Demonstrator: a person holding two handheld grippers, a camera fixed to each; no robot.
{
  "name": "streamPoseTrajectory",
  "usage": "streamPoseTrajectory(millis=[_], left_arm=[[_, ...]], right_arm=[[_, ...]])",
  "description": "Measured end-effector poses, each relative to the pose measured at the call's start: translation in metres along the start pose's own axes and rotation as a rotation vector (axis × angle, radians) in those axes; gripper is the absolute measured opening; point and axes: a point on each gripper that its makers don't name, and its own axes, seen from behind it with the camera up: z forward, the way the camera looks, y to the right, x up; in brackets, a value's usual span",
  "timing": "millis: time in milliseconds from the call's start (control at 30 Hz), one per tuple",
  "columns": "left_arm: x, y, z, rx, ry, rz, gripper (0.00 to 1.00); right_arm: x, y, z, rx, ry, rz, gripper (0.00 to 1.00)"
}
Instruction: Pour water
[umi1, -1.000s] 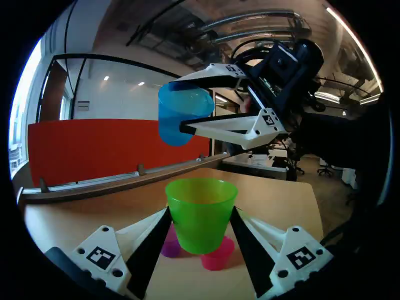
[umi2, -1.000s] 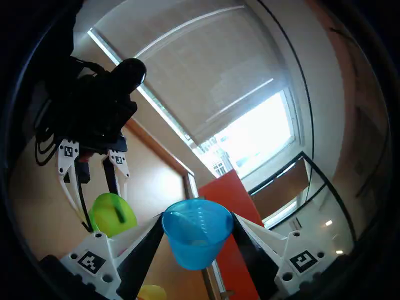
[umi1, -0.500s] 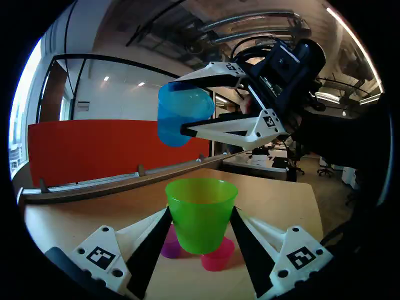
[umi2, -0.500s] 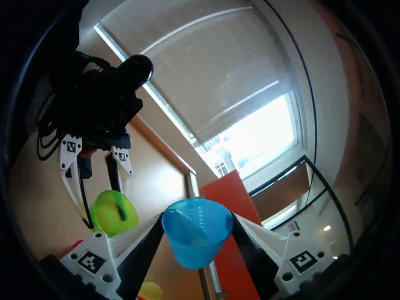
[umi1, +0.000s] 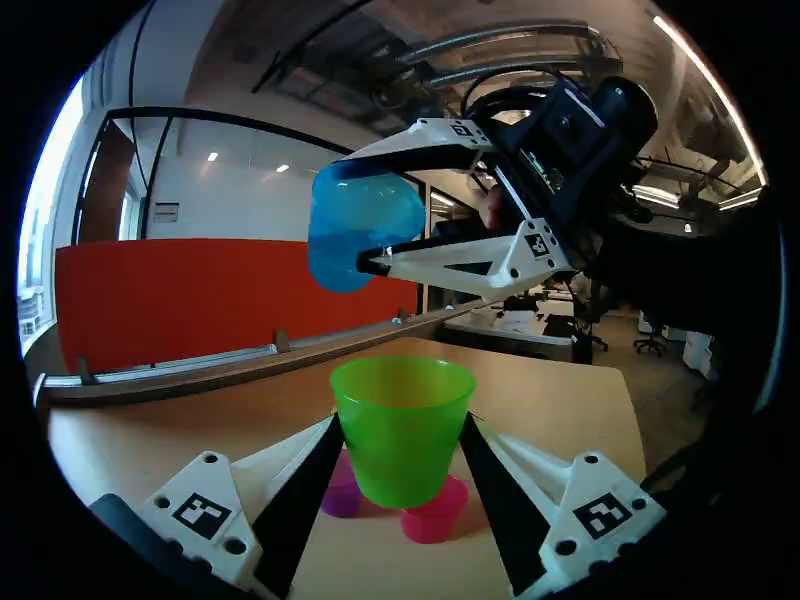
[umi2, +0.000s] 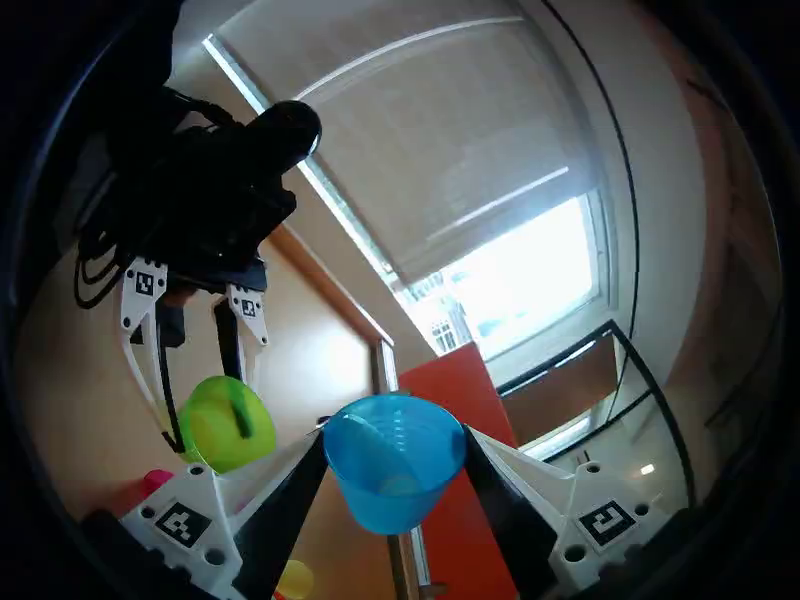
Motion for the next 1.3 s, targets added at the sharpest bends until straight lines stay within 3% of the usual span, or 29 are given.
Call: streamPoseTrajectory(millis=[267,1300], left_arm=[[0.0005,0.0005,-0.0001,0.0,0.003,0.0,0.81],[0.0033,0.0023,0.0004,-0.003,0.009,0.004,0.81]], right_arm=[[0.0022,-0.0034,0.002,0.006,-0.009,-0.04,0.93],[0.0041,0.0017,0.0001,-0.008,-0.015,-0.097,0.93]])
